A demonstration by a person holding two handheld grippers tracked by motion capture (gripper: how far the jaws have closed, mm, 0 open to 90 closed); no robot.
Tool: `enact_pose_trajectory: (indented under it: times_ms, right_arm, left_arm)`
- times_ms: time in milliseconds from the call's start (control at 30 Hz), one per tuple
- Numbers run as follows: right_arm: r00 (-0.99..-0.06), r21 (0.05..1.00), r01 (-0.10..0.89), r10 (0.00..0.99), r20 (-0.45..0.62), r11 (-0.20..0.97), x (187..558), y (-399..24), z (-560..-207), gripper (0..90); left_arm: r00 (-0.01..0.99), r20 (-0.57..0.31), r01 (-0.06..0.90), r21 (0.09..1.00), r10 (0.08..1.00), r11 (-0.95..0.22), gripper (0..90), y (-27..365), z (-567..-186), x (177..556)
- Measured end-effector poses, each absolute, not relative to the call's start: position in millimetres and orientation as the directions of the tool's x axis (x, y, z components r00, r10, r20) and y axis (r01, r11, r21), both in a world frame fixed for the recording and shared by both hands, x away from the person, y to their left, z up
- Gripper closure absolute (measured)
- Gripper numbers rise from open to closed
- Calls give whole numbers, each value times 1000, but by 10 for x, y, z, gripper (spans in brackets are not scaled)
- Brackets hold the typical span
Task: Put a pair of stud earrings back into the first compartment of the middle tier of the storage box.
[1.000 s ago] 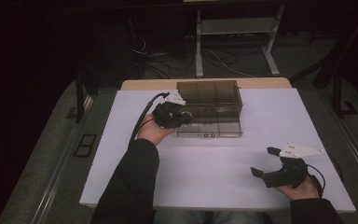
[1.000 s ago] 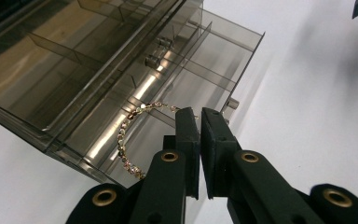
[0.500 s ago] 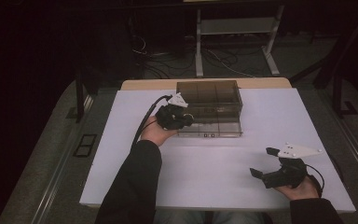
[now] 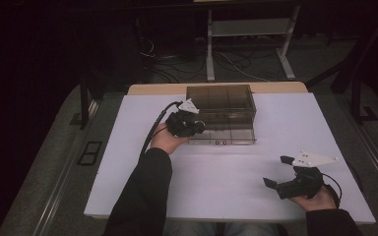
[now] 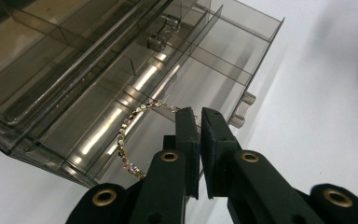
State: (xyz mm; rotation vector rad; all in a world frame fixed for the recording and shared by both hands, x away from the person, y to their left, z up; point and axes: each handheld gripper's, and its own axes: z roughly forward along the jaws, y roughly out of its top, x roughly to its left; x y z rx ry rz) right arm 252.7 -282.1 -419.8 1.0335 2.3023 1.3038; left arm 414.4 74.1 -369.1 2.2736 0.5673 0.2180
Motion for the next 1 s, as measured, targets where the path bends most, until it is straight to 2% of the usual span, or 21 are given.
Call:
enact_pose_trajectory:
  times_ms: [1000]
  right_arm:
    - [-706,827,440,704,78,349,2531,-2796,-4213,0]
  left_arm:
    - [861,-98,420,690,499,-589,856,831,-3995,4280]
